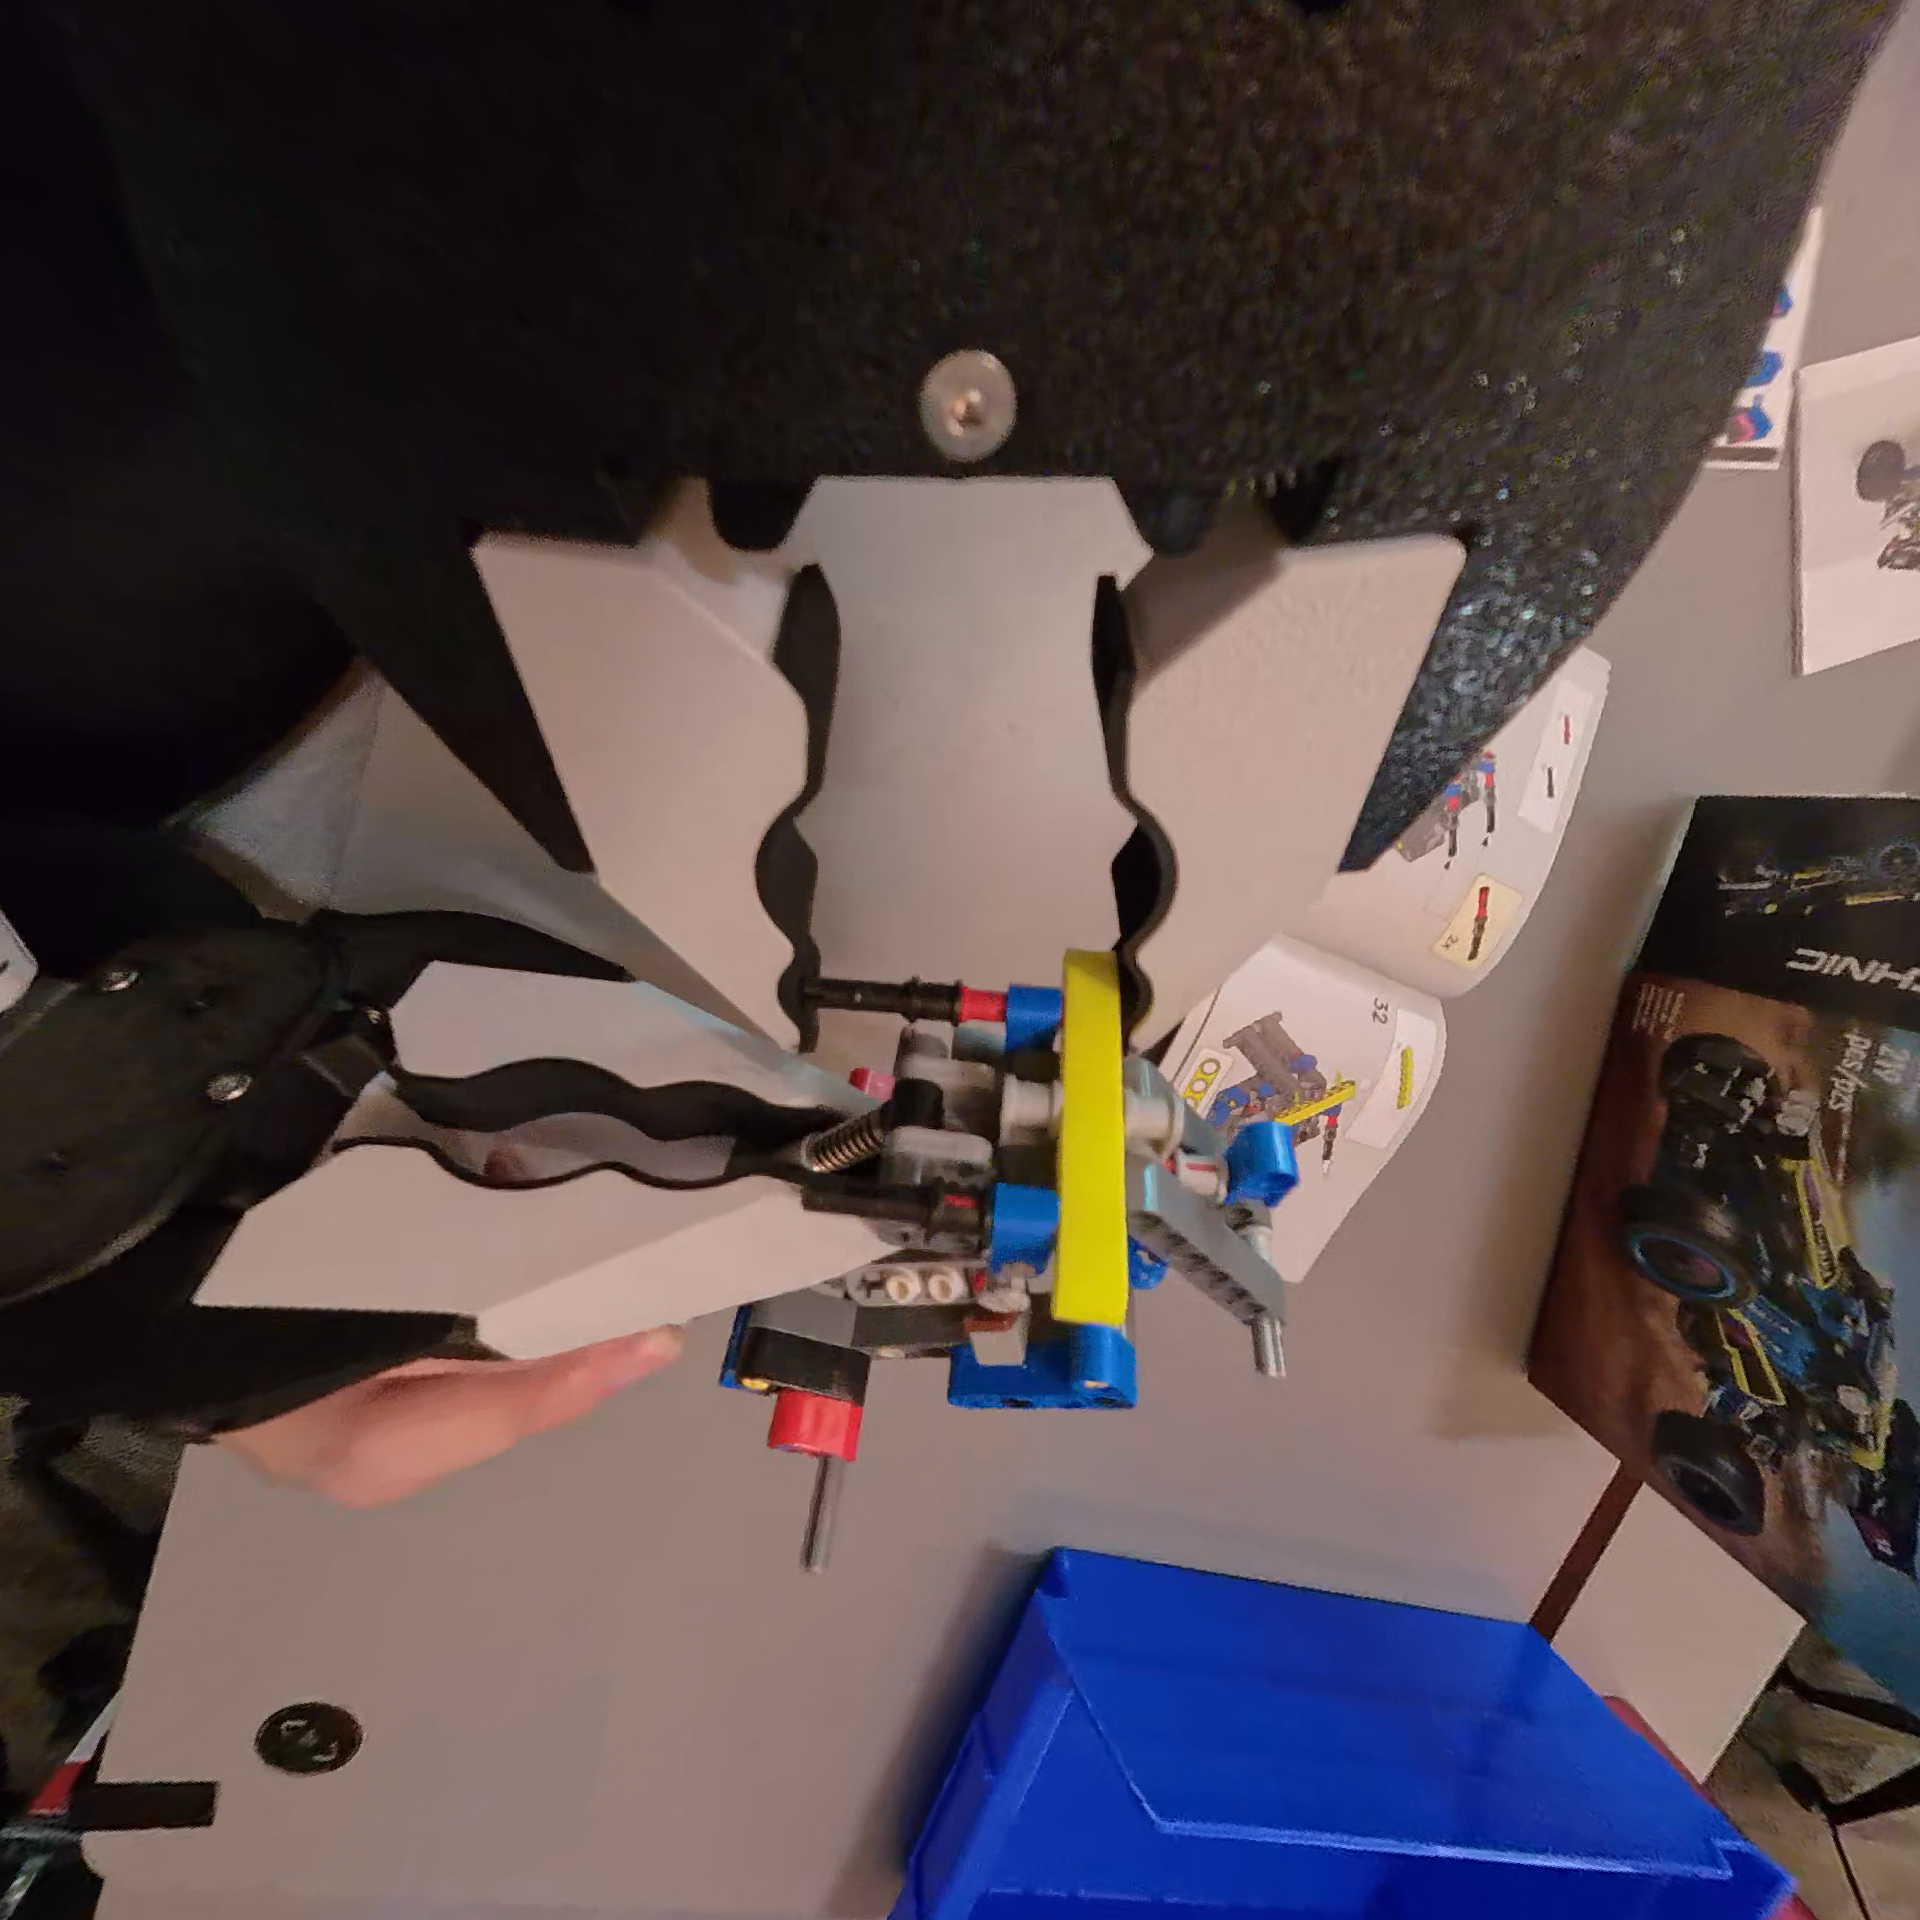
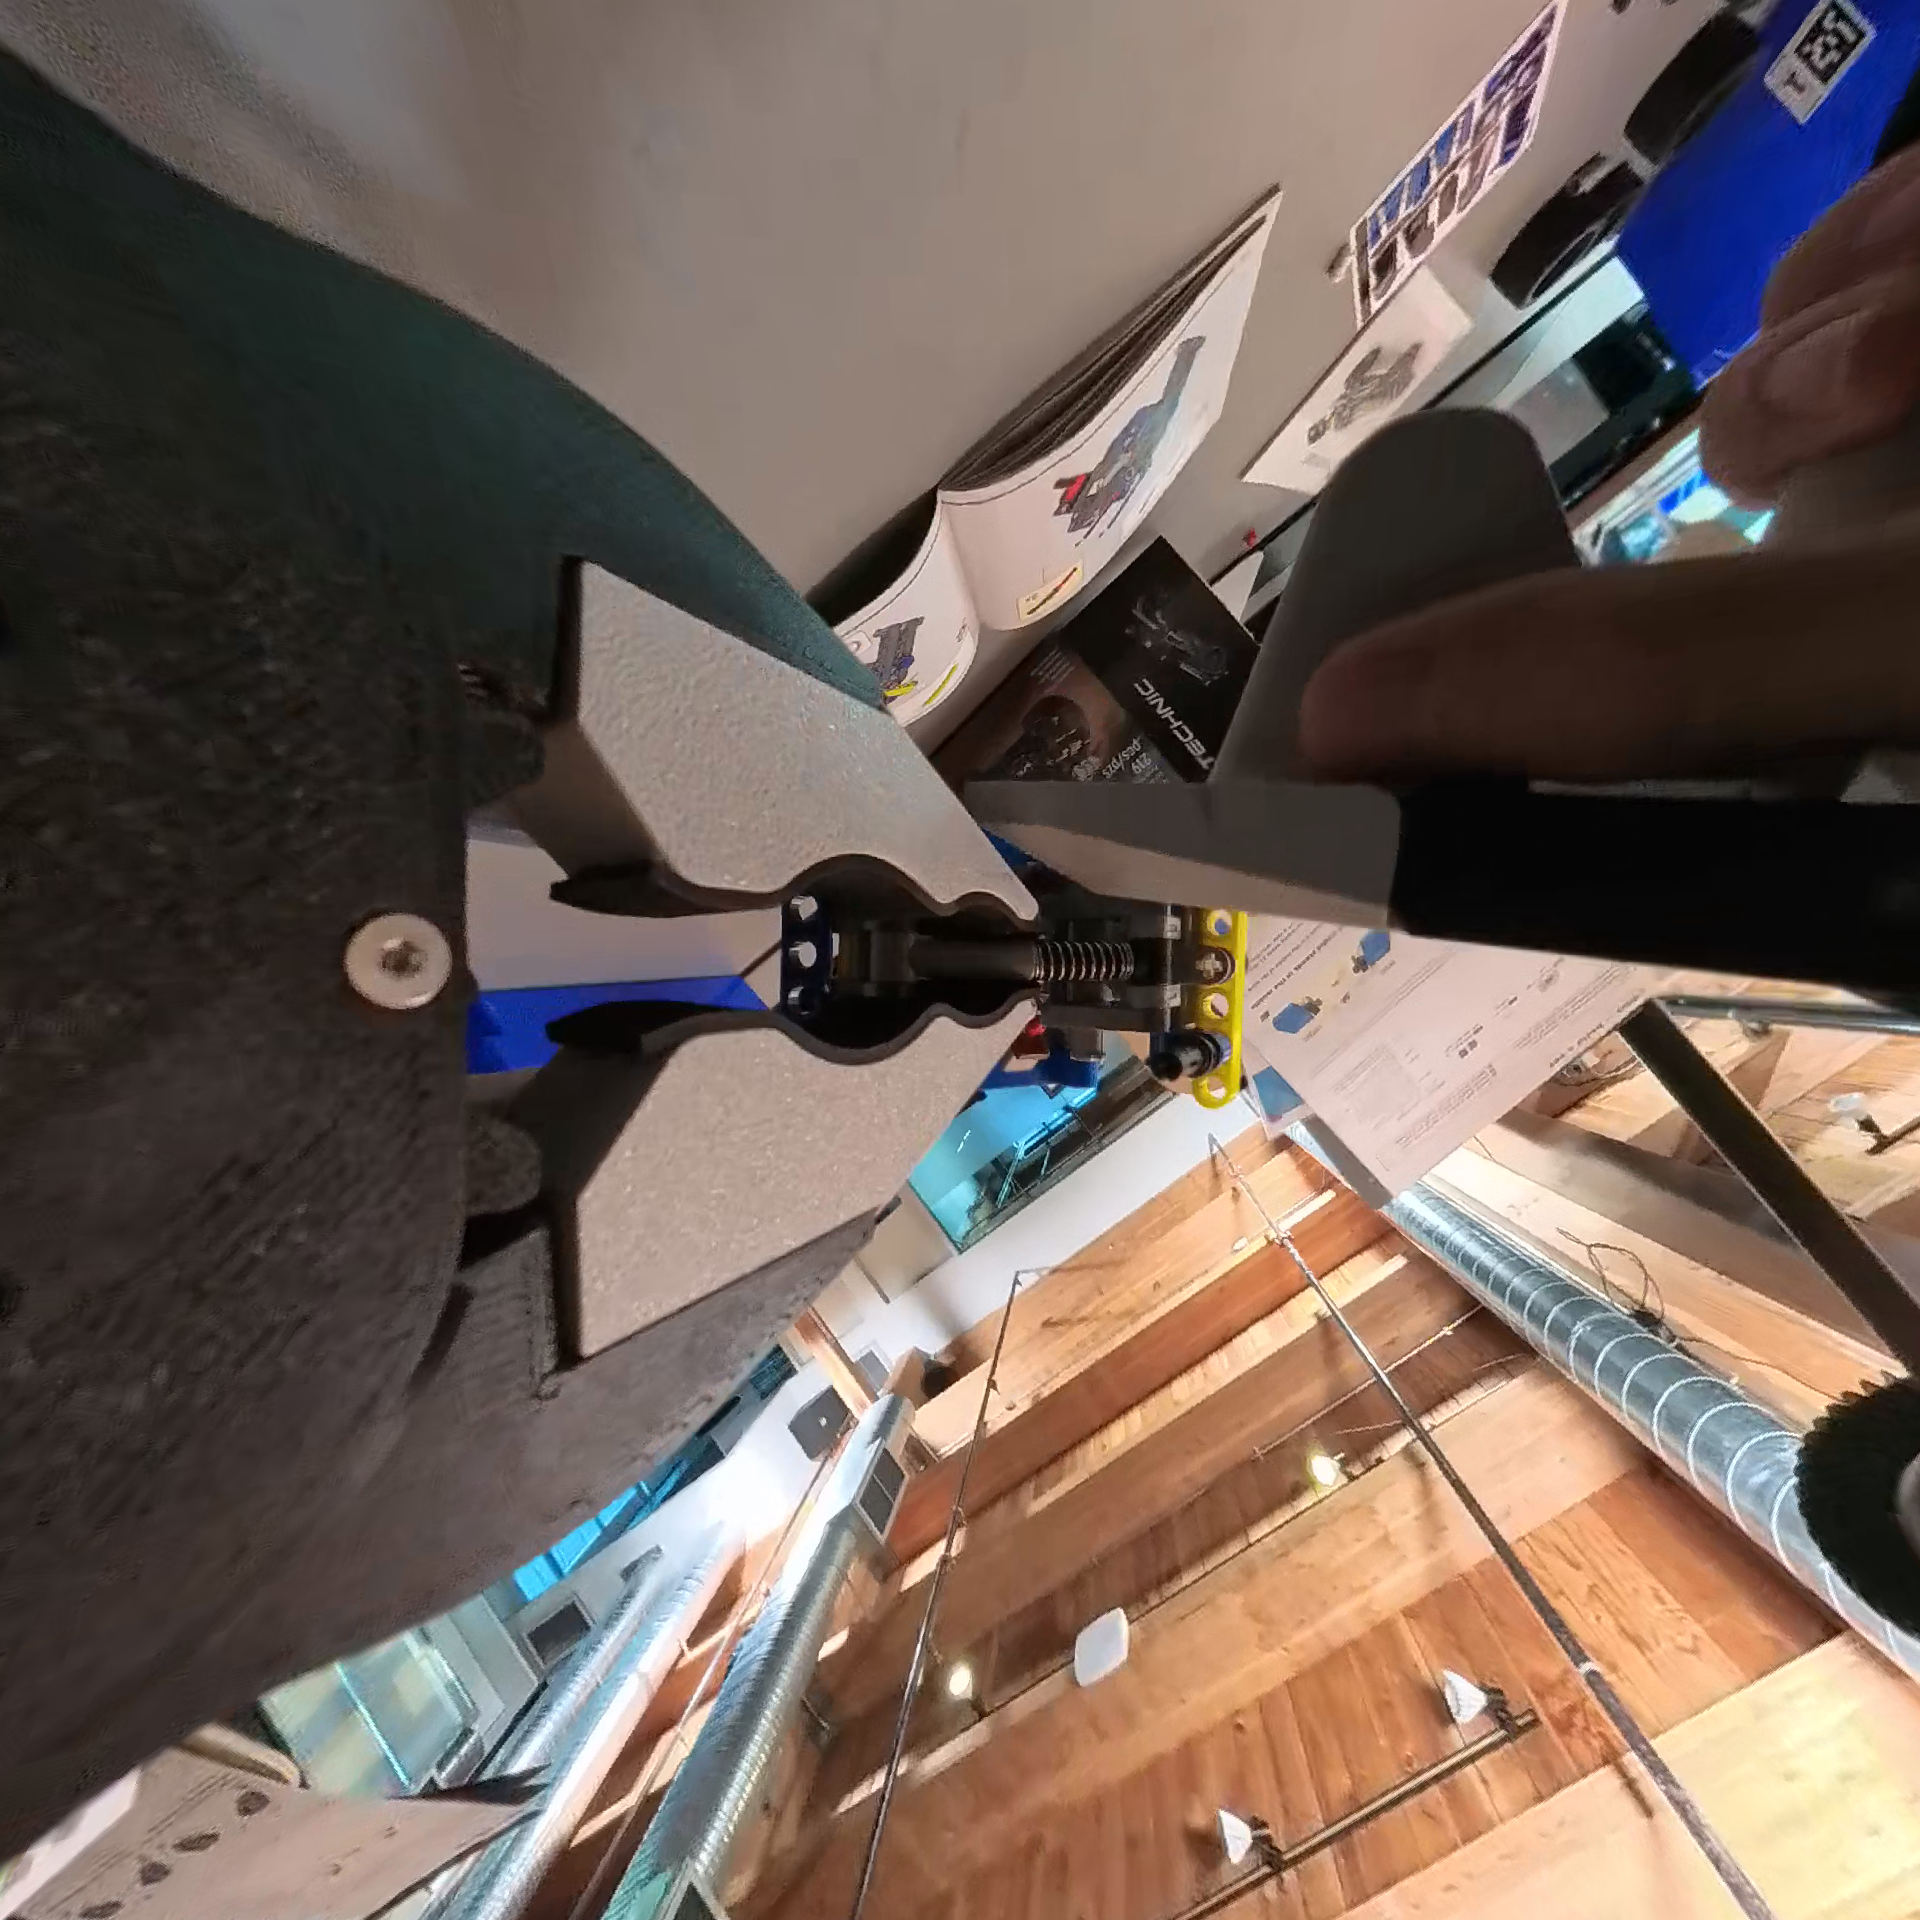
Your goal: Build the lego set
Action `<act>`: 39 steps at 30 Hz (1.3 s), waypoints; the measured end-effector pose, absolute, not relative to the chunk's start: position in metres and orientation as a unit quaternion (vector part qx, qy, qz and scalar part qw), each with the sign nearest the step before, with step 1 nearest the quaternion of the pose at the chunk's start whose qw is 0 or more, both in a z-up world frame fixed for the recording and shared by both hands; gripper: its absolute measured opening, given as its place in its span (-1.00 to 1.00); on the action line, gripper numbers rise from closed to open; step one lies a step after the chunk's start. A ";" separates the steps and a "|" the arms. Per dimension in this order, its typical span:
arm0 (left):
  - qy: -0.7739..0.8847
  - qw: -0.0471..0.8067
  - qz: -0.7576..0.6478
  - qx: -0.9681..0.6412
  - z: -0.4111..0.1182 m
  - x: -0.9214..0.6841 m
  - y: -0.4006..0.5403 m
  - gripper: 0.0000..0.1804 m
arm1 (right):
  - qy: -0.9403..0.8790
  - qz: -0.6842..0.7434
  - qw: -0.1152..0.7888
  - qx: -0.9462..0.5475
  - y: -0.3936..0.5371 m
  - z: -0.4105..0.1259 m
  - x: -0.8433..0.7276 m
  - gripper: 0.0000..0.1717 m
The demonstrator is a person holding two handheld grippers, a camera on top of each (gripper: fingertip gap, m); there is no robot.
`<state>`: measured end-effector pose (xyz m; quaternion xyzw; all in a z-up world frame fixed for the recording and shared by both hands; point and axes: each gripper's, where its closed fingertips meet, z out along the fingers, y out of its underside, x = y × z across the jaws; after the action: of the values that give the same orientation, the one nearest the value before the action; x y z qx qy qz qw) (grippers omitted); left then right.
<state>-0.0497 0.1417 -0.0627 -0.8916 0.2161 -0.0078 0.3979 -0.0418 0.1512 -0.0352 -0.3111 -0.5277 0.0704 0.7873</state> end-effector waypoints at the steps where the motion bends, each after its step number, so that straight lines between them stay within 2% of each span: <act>1: 0.222 0.401 -0.002 -0.889 -0.062 -0.050 0.143 -0.41 | -0.528 0.071 0.788 -0.309 0.151 -0.035 -0.042 -0.95; 21: 0.241 0.385 0.037 -0.890 -0.074 -0.059 0.144 -0.46 | -0.548 0.063 0.776 -0.305 0.146 -0.041 -0.048 -0.95; 39: 0.230 0.350 -0.055 -0.906 -0.096 -0.061 0.139 -0.44 | -0.590 0.079 0.743 -0.306 0.145 -0.063 -0.054 -0.95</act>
<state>-0.0607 0.1385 -0.0955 -0.9063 0.2301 -0.0546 0.3503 -0.0537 0.1450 -0.0630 -0.3060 -0.5905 0.0793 0.7426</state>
